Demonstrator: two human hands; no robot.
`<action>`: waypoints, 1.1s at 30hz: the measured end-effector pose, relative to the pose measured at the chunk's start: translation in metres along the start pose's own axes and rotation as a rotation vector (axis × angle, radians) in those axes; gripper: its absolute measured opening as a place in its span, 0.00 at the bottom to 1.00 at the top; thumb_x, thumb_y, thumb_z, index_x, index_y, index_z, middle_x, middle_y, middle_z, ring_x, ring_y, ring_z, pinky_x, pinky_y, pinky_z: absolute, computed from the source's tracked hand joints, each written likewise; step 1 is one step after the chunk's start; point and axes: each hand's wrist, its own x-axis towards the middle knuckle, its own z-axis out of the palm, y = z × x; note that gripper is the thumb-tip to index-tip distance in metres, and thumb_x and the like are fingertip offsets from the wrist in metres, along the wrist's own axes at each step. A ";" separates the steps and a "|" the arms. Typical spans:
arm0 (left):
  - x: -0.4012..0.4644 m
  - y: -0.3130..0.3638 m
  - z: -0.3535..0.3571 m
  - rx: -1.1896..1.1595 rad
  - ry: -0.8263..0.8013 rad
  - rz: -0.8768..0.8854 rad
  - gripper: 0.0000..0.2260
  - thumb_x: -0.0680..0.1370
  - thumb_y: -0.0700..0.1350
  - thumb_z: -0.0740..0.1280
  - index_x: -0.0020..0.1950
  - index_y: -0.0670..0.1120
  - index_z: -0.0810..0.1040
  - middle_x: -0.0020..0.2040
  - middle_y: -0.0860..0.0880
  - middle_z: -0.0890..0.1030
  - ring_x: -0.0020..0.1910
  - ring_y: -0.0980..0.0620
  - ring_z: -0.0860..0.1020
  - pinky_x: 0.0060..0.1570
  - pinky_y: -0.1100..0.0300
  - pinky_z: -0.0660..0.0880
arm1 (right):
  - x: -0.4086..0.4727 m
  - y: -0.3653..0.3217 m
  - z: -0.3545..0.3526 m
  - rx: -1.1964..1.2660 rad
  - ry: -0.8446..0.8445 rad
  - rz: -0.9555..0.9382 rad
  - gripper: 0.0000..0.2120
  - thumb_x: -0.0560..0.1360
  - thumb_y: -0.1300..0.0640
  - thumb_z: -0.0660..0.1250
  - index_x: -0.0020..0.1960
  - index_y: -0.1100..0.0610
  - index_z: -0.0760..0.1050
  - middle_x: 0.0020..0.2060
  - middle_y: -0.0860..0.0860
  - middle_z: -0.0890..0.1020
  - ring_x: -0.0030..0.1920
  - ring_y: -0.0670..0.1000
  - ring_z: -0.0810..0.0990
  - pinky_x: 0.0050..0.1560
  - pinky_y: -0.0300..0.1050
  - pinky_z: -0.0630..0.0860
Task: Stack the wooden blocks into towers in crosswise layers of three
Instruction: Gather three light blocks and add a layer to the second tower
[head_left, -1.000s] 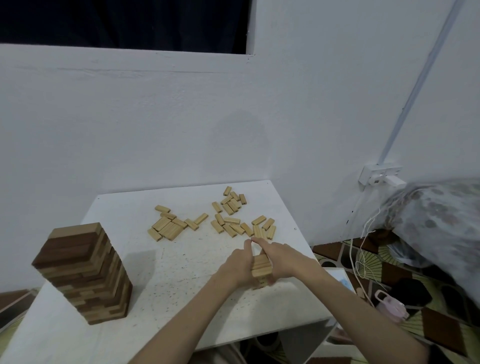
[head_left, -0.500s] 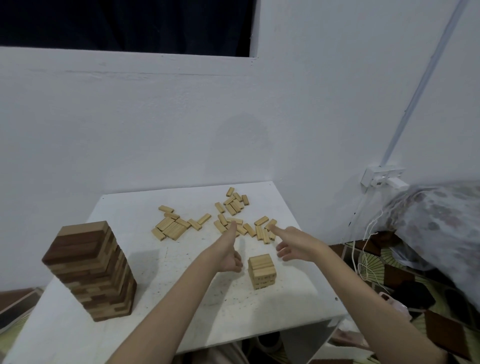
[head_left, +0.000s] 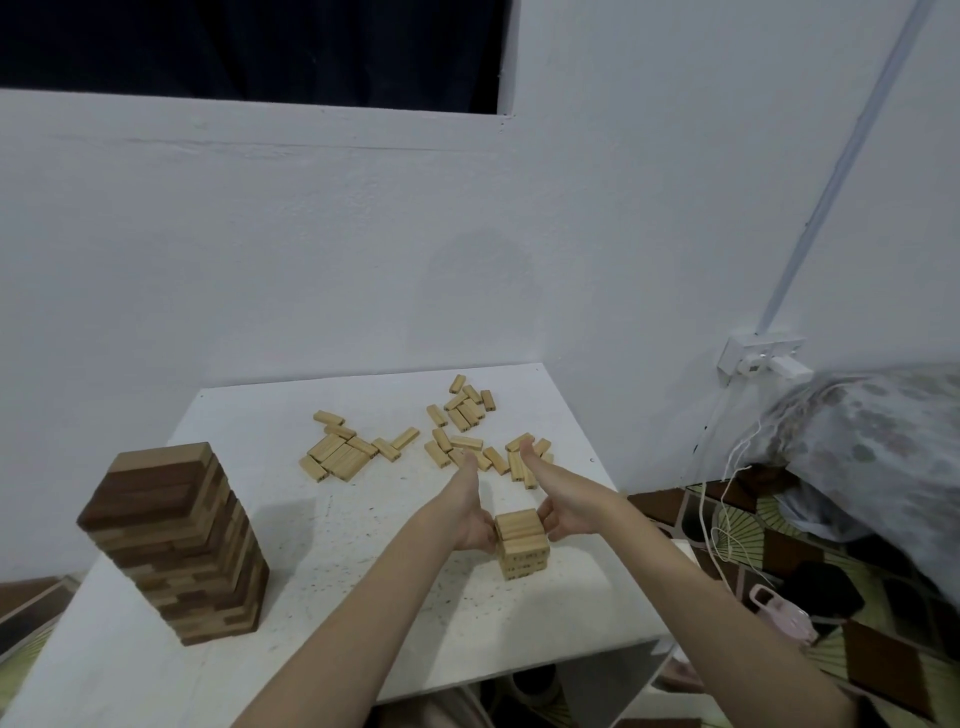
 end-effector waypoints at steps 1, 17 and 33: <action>0.000 0.000 0.000 -0.004 -0.003 0.003 0.36 0.78 0.66 0.46 0.77 0.46 0.37 0.74 0.31 0.53 0.70 0.34 0.64 0.53 0.45 0.65 | 0.001 0.000 0.001 0.004 -0.004 -0.001 0.43 0.72 0.26 0.43 0.78 0.49 0.41 0.66 0.72 0.67 0.66 0.67 0.71 0.69 0.56 0.65; -0.013 0.000 0.006 0.040 -0.006 0.031 0.32 0.81 0.61 0.46 0.77 0.41 0.49 0.72 0.31 0.59 0.69 0.34 0.65 0.62 0.44 0.64 | 0.001 -0.003 0.006 -0.013 0.011 0.005 0.44 0.72 0.26 0.43 0.78 0.51 0.42 0.70 0.72 0.60 0.69 0.67 0.67 0.70 0.57 0.65; -0.015 -0.006 0.004 0.054 -0.032 -0.010 0.32 0.80 0.63 0.46 0.77 0.44 0.48 0.71 0.32 0.62 0.69 0.32 0.64 0.65 0.39 0.59 | -0.014 0.003 0.005 0.035 -0.061 0.030 0.40 0.74 0.28 0.43 0.78 0.50 0.42 0.72 0.69 0.59 0.72 0.68 0.61 0.73 0.60 0.57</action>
